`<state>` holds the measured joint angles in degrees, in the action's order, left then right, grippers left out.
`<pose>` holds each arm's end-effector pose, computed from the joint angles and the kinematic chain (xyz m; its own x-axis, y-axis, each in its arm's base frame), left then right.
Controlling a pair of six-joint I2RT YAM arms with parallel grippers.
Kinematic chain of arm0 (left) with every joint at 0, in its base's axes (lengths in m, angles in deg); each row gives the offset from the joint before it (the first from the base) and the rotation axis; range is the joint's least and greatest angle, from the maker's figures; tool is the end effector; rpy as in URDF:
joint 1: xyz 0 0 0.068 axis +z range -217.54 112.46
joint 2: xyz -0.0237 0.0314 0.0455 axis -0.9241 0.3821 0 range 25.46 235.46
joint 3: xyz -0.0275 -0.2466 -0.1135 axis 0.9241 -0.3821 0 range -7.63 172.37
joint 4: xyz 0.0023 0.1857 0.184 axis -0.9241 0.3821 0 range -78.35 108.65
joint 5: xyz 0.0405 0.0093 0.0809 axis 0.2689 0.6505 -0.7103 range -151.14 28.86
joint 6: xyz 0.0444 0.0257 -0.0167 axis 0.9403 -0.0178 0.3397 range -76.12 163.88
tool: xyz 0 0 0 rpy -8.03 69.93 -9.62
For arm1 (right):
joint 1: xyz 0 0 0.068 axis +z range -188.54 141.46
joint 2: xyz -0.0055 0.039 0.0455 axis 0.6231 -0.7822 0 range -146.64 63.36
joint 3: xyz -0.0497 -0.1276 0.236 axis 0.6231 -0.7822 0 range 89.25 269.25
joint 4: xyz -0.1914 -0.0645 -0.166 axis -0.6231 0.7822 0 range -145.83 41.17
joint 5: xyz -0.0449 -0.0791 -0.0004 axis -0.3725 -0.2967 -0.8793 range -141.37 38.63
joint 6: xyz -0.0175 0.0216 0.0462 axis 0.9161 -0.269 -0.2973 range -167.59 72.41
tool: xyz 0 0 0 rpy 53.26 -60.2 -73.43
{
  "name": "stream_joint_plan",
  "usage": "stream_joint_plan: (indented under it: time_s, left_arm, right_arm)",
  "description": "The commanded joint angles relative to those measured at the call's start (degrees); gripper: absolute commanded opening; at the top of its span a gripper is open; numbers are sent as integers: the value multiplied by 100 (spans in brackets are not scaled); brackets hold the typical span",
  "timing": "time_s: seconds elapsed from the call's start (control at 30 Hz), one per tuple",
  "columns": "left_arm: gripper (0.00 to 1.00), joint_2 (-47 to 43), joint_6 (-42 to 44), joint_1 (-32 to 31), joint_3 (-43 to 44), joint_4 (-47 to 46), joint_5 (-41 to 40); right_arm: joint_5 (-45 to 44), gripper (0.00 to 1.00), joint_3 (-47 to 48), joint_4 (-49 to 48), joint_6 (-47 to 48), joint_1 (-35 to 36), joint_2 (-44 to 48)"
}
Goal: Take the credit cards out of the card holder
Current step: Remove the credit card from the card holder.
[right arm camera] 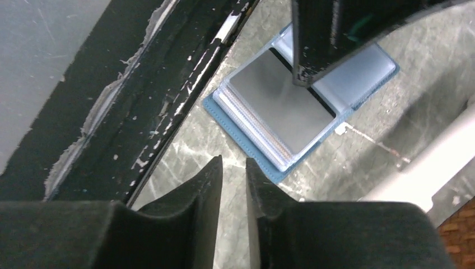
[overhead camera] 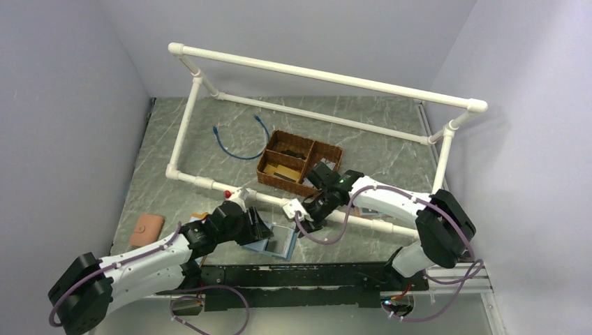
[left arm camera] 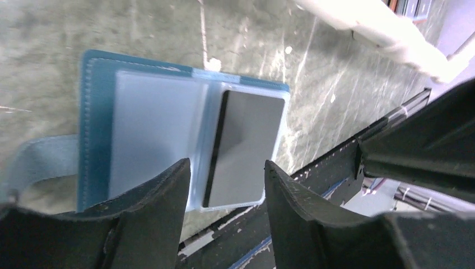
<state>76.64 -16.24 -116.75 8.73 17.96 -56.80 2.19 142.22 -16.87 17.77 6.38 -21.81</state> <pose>0.1105 -0.1322 0.1565 -0.9009 -0.2792 -0.3322 0.0222 0.7349 -0.6778 0.1694 0.2094 0.2068 0.2690 -0.4942 -0.8267 -0.8607 -0.5085 0.0240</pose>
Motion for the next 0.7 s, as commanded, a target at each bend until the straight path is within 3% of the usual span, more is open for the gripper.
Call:
stream_joint_plan:
  time_s: [0.0, 0.33, 0.67]
  left_arm:
    - [55, -245, -166, 365, -308, -577, 193]
    - [55, 58, -143, 609, -592, -1279, 552]
    - [62, -80, -215, 733, -890, -1334, 666]
  right_arm:
    - [-604, 21, -85, -794, 84, 407, -36]
    - [-2026, 10, 62, -1050, -104, 1511, -666]
    - [-2705, 9, 263, -1290, -604, 1826, -1096]
